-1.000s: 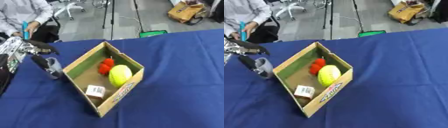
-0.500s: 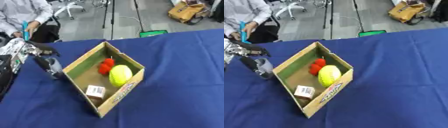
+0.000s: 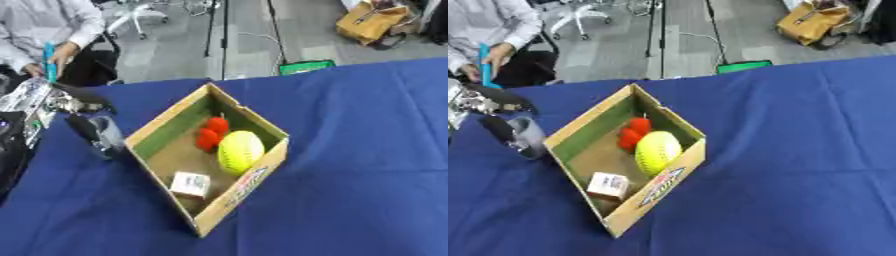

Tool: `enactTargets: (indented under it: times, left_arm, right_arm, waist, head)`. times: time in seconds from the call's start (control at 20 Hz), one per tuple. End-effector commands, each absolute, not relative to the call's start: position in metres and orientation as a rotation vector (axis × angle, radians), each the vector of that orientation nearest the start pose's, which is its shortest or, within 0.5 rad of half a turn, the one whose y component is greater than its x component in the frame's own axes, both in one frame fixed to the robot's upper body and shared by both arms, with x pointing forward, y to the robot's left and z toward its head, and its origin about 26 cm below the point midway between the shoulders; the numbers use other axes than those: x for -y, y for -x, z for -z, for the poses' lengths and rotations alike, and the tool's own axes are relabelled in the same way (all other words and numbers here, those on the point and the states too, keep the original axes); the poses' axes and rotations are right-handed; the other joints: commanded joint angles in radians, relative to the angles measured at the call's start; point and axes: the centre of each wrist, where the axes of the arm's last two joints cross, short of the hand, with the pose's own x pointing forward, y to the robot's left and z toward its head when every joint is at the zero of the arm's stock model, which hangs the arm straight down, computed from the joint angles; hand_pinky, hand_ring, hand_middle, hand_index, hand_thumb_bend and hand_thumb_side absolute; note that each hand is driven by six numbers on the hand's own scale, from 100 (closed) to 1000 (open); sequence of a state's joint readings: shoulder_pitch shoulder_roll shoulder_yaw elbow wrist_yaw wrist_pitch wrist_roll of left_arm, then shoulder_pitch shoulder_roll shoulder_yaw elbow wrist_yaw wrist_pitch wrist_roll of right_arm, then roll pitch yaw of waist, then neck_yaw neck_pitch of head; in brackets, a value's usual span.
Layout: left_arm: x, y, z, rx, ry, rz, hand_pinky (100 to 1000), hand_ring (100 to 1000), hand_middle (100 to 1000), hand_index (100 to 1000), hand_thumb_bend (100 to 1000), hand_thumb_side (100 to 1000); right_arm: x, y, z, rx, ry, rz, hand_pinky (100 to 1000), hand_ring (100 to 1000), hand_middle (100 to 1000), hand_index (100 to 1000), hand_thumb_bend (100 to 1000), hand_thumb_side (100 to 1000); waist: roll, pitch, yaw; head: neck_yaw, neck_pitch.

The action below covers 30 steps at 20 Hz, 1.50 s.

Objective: Pick up objects on the table and place them in the box.

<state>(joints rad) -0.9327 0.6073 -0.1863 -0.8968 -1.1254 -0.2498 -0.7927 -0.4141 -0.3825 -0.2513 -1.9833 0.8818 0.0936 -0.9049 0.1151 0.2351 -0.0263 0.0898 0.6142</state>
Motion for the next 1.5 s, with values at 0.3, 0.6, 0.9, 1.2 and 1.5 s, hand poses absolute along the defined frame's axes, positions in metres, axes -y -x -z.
enactTargets:
  times: [0.3,0.6,0.9,1.2,1.5]
  left_arm:
    - [-0.356,-0.469,-0.226,0.723,-0.966,1.739,963,953,1000,1000,887,692]
    - [-0.357,-0.47,-0.223,0.732,-0.962,1.73,954,947,1000,1000,880,697]
    - [-0.359,-0.471,-0.223,0.74,-0.969,1.717,952,943,1000,1000,877,698]
    - [-0.367,-0.469,-0.227,0.759,-0.979,1.672,944,940,1000,1000,868,700]
    - [-0.373,-0.468,-0.23,0.778,-0.994,1.636,931,934,1000,1000,860,700]
  right_arm:
    - [0.316,-0.299,-0.266,-2.44,-1.962,-0.505,763,672,584,645,100,739]
    - [0.316,-0.299,-0.266,-2.442,-1.958,-0.507,763,673,583,643,100,738]
    - [0.316,-0.299,-0.266,-2.446,-1.953,-0.507,764,673,582,641,100,739]
    - [0.316,-0.299,-0.265,-2.446,-1.957,-0.507,764,673,582,637,100,737]
    - [0.316,-0.299,-0.265,-2.449,-1.959,-0.509,765,674,582,636,100,737]
  waist:
    - [-0.007,-0.011,-0.003]
    - [-0.008,-0.008,-0.006]
    - [-0.01,-0.006,-0.008]
    - [-0.009,-0.009,-0.005]
    - [-0.008,-0.009,-0.004]
  head:
    - [0.008,-0.017]
    - [0.011,-0.022]
    - [0.01,-0.025]
    - [0.007,-0.028]
    - [0.008,-0.035]
